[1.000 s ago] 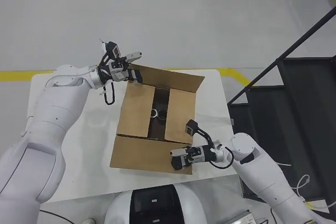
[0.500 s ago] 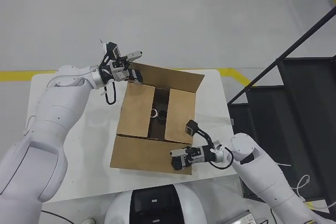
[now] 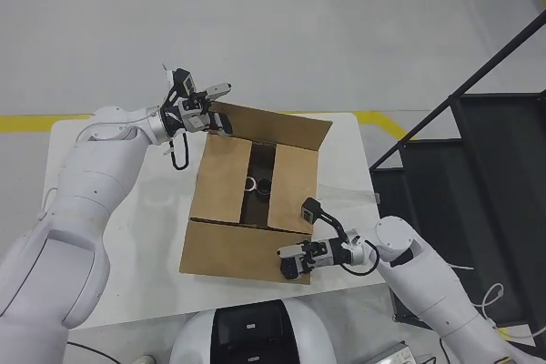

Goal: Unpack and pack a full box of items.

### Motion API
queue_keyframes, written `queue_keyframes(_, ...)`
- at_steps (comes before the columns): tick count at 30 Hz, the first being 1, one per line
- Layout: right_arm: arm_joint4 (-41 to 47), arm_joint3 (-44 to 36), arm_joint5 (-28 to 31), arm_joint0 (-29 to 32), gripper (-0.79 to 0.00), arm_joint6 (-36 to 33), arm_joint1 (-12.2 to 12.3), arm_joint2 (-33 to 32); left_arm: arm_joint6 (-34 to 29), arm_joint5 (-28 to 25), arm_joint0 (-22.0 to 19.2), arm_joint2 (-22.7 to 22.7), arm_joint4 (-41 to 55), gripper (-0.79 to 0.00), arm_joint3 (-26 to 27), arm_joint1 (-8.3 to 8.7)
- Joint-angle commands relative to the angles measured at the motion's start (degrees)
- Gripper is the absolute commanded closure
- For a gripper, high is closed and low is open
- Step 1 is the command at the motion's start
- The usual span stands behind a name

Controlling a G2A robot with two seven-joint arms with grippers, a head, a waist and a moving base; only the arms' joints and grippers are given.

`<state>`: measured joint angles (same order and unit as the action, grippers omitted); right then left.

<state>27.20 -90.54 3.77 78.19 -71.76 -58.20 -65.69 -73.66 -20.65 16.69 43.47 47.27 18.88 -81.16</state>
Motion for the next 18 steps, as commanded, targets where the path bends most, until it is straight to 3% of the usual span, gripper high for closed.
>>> queue_keyframes(1, 0.0, 0.0, 0.0, 0.0, -0.785, 0.0, 0.0, 0.0, 0.0, 0.0, 0.0, 0.0, 0.0, -0.785, 0.0, 0.0)
queue_keyframes(9, 0.0, 0.0, 0.0, 0.0, -0.785, 0.0, 0.0, 0.0, 0.0, 0.0, 0.0, 0.0, 0.0, -0.785, 0.0, 0.0)
queue_keyframes(18, 0.0, 0.0, 0.0, 0.0, -0.785, 0.0, 0.0, 0.0, 8.5, -4.7, 4.0, 3.6, -3.2, -0.785, 9.8, 2.4)
